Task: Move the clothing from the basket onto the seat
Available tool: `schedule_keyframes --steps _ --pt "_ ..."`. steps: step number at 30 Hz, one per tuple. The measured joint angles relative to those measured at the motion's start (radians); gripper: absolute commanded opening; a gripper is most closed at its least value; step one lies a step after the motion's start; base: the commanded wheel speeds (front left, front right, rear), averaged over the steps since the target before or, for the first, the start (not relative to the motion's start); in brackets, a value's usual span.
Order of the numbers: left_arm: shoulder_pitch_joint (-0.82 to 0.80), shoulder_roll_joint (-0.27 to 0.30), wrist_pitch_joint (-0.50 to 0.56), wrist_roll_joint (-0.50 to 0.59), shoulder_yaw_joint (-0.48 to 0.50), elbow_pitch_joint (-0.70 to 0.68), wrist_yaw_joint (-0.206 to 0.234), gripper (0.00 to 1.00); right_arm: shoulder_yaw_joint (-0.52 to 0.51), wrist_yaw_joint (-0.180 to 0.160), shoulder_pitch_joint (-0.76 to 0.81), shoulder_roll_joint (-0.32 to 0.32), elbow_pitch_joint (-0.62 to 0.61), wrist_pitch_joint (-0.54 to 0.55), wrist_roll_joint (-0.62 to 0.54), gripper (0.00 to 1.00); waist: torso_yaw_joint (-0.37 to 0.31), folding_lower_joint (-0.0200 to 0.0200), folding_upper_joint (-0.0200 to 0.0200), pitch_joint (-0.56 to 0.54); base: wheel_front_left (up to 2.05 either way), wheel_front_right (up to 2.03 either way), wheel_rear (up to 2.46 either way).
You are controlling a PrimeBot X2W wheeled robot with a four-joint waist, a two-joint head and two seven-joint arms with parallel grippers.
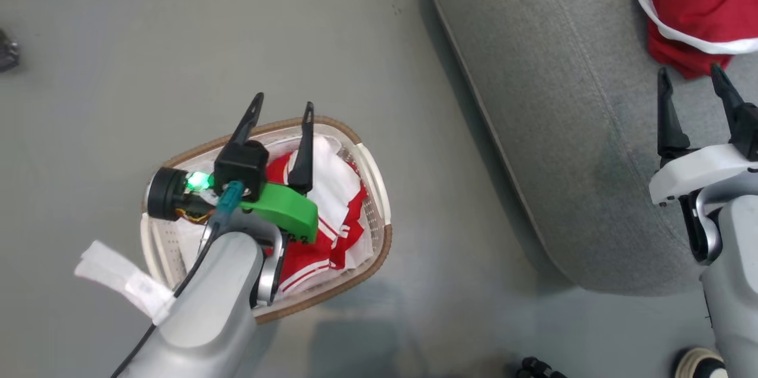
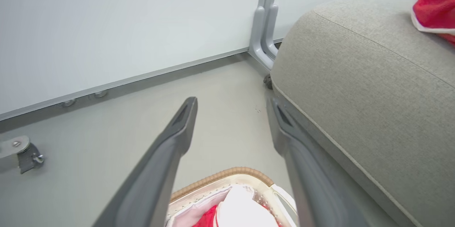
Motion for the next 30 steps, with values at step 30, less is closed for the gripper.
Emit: schedule_keyframes --steps 30 --pt "0.495 -0.082 -0.002 0.221 0.534 -0.119 -0.075 1.00 0.123 0.000 0.285 0.088 -0.114 0.000 0.078 1.00 0.298 -0.0001 0.0000 -0.337 0.00 0.00 0.00"
